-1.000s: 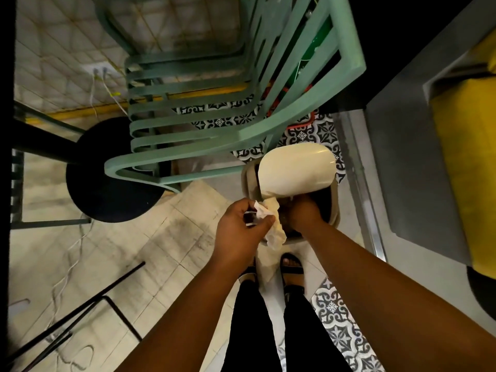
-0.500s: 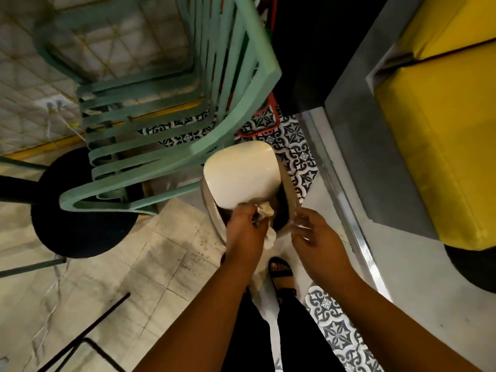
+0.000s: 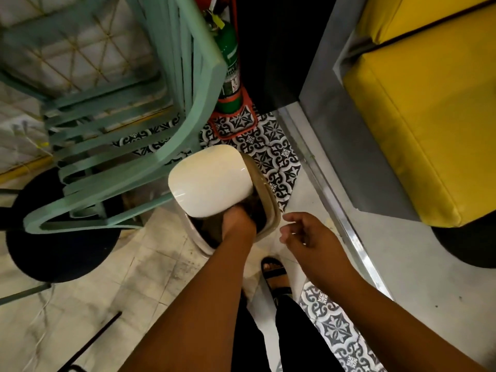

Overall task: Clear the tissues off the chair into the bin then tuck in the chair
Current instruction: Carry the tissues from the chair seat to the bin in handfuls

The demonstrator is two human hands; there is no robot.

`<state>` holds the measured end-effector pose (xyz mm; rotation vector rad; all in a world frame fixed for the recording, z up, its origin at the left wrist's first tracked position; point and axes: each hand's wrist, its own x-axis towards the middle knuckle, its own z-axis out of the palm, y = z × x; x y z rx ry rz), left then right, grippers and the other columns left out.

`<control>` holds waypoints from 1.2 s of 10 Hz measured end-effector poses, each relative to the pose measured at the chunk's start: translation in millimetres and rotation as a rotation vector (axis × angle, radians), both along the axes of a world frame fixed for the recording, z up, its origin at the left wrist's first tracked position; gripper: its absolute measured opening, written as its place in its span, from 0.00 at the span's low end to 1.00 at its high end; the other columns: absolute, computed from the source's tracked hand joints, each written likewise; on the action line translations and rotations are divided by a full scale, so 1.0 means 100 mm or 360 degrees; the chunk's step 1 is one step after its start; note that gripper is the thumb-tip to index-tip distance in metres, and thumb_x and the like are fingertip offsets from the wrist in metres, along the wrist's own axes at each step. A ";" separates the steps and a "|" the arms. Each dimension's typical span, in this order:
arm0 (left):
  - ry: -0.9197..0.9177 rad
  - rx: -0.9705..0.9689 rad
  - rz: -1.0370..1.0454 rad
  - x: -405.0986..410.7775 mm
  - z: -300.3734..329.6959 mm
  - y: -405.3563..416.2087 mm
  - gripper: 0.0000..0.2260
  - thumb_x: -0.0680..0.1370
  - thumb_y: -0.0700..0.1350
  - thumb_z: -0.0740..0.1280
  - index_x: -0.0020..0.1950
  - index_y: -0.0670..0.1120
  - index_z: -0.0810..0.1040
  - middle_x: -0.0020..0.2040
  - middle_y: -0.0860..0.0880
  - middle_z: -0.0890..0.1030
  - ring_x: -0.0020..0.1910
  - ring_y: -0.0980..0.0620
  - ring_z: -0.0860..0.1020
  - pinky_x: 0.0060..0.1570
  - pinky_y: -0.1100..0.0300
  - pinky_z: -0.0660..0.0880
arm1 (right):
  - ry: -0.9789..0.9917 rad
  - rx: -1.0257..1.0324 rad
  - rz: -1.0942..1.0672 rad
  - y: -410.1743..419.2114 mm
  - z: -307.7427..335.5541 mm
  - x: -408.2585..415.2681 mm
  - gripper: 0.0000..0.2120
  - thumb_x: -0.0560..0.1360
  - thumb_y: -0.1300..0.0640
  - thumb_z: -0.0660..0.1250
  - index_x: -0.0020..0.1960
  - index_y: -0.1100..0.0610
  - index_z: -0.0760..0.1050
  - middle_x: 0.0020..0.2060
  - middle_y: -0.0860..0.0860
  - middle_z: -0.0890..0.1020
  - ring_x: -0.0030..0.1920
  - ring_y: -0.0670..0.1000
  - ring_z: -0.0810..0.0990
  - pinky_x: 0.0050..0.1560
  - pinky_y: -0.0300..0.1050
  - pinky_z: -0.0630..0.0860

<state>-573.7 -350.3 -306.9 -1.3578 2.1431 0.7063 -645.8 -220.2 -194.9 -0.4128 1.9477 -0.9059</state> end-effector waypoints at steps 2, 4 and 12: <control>0.0489 0.0299 0.0404 0.14 0.45 0.13 0.17 0.82 0.51 0.57 0.65 0.45 0.74 0.62 0.43 0.78 0.61 0.43 0.76 0.62 0.51 0.71 | 0.0159 -0.0070 0.0275 -0.19 0.23 -0.10 0.11 0.77 0.56 0.65 0.58 0.46 0.72 0.46 0.41 0.79 0.46 0.37 0.76 0.41 0.27 0.68; 0.0658 0.0392 0.0664 0.65 1.11 0.07 0.21 0.82 0.55 0.55 0.58 0.43 0.80 0.57 0.41 0.81 0.56 0.44 0.78 0.57 0.55 0.73 | 0.0161 -0.0192 0.0582 -0.45 0.52 0.12 0.11 0.77 0.57 0.65 0.59 0.51 0.74 0.50 0.48 0.80 0.52 0.47 0.79 0.50 0.36 0.76; 0.0870 -0.1028 0.2205 5.32 2.91 2.00 0.13 0.80 0.52 0.62 0.52 0.45 0.80 0.44 0.49 0.81 0.44 0.53 0.77 0.42 0.63 0.67 | 0.0427 -0.0551 0.2376 -0.32 1.41 4.74 0.13 0.72 0.54 0.70 0.56 0.53 0.76 0.46 0.50 0.80 0.48 0.50 0.78 0.51 0.41 0.72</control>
